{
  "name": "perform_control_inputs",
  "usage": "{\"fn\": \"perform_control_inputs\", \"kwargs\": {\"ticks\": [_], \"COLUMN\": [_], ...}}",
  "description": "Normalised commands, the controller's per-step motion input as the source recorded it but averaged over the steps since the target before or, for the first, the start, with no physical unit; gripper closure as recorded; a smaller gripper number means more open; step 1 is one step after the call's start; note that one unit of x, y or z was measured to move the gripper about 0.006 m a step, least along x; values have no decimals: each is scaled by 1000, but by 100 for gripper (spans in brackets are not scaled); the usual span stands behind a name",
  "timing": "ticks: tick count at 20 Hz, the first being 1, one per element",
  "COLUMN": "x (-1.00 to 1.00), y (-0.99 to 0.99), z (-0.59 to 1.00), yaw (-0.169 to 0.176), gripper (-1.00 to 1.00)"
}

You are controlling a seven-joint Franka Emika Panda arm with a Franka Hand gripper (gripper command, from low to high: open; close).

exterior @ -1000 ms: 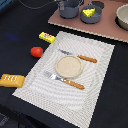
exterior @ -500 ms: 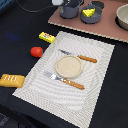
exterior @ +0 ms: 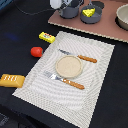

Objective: Interact with the objects in diverse but meaningful ways.

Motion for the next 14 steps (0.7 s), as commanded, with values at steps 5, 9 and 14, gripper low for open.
{"fn": "perform_control_inputs", "kwargs": {"ticks": [5,9,14], "x": [73,113,132], "y": [133,157,165], "z": [-150,-121,-110], "yaw": [-9,-6,-4], "gripper": [-100,100,100]}}
